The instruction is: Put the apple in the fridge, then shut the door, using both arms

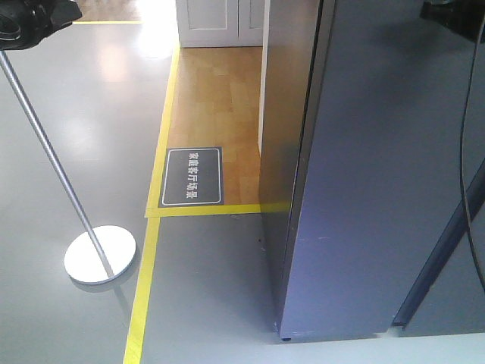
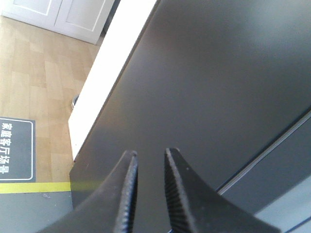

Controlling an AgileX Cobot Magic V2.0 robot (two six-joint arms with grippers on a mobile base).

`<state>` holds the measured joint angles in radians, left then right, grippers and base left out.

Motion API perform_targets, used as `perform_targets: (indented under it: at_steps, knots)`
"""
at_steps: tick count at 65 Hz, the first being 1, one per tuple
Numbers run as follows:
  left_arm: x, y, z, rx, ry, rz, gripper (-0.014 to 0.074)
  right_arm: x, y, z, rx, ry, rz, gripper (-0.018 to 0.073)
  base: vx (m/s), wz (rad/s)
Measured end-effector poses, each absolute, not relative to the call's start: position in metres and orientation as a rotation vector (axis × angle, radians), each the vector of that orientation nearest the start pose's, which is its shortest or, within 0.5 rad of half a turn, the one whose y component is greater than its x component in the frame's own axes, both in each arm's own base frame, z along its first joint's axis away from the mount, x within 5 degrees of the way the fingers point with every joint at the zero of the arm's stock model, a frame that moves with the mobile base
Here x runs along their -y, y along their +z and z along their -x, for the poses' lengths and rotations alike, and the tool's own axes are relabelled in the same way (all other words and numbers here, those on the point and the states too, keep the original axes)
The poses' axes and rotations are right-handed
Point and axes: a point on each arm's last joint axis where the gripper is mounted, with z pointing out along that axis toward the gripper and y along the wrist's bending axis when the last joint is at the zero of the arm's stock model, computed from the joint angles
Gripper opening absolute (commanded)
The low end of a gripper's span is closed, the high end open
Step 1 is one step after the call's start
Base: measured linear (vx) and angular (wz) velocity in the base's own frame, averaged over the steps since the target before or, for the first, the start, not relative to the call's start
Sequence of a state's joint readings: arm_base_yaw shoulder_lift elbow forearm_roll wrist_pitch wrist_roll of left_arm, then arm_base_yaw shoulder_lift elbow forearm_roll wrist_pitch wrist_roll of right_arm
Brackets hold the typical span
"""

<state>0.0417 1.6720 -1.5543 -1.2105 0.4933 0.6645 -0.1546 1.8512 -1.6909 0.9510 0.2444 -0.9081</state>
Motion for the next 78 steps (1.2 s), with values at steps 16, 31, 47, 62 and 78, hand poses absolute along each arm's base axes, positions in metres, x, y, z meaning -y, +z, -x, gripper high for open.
perform_targets:
  at_steps: [16, 31, 47, 62, 78]
  knots:
    - [0.029, 0.396, -0.395, -1.854, -0.789, 0.107, 0.0154, 0.036, 0.399, -0.419, -1.822, 0.161, 0.155, 0.0007, 0.00, 0.00]
    - [0.039, 0.408, -0.377, -1.883, -0.869, -0.012, 0.0151, 0.007, 0.469, -0.342, -1.759, 0.266, 0.374, 0.0007, 0.00, 0.00]
    - [0.052, 0.420, -0.348, -1.949, -0.965, -0.209, 0.0003, -0.017, 0.506, -0.262, -1.738, 0.340, 0.584, -0.0004, 0.00, 0.00]
    - [0.064, 0.417, -0.312, -2.023, -0.956, -0.334, -0.0008, -0.025, 0.475, -0.206, -1.766, 0.330, 0.564, -0.0003, 0.00, 0.00]
    - [0.064, 0.375, -0.245, -2.072, -0.901, -0.295, -0.0007, -0.030, 0.387, -0.143, -1.856, 0.306, 0.517, -0.0003, 0.00, 0.00]
